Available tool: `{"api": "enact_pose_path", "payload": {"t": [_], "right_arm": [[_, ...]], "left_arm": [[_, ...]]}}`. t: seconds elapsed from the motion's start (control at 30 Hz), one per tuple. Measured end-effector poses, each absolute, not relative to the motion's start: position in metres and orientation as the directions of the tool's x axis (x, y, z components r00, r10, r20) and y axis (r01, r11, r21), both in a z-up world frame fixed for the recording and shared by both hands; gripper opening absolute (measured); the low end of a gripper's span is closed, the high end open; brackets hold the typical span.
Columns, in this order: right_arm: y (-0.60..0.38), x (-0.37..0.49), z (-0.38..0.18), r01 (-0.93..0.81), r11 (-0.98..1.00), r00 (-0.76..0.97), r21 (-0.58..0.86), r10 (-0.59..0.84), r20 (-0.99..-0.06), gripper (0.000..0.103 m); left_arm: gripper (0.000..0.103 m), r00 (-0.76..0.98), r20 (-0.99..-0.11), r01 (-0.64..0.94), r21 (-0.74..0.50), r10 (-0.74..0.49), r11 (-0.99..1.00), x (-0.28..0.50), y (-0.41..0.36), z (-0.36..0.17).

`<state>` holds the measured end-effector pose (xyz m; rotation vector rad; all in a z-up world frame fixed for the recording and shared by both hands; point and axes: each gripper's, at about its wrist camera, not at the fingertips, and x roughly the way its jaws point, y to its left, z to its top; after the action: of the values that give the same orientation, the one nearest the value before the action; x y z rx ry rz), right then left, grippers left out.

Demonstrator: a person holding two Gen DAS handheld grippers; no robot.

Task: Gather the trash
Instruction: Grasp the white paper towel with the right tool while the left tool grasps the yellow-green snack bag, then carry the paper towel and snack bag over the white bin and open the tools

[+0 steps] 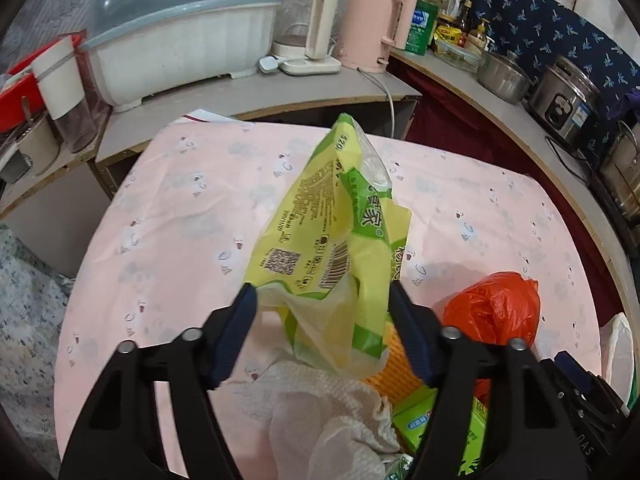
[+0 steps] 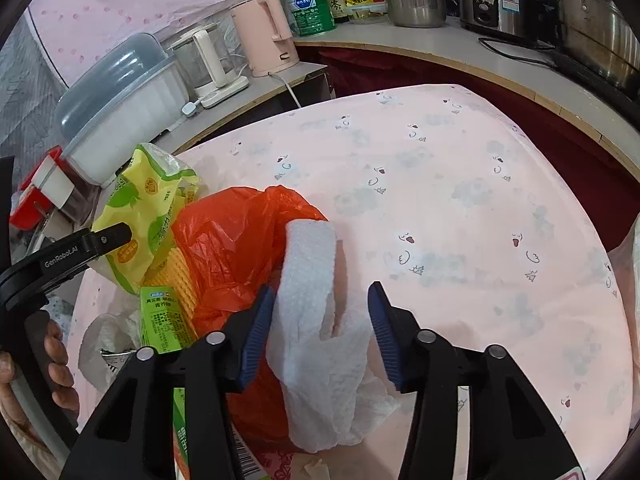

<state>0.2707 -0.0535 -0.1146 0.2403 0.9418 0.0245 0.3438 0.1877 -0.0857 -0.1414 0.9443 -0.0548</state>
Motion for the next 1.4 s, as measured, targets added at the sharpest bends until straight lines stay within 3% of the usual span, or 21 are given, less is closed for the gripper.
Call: {"api": "enact_pose_path", "payload": {"t": [0.17,0.3,0.77,1.4], "right_arm": [[-0.054,0.272,-0.123,0.082,0.970,0.571,0.227,0.141,-0.809,0.019],[-0.055,0.268,-0.120,0.082,0.969,0.582,0.233,0.143,-0.801,0.010],[-0.088,0.230,-0.056,0.097,0.961,0.693,0.261,0.123,-0.711,0.008],[-0.202,0.133,-0.001,0.236,0.919,0.794,0.315,0.005,-0.608,0.008]], "left_arm": [[0.026,0.568,-0.811,0.009,-0.166,-0.141,0.986,0.348,0.181,-0.091],[0.016,0.580,-0.802,0.019,-0.166,-0.147,0.986,0.343,0.177,-0.085],[0.015,0.689,-0.700,0.082,-0.183,-0.189,0.980,0.298,0.145,-0.005],[0.015,0.678,-0.654,0.335,-0.132,-0.336,0.933,0.214,-0.006,0.039]]}}
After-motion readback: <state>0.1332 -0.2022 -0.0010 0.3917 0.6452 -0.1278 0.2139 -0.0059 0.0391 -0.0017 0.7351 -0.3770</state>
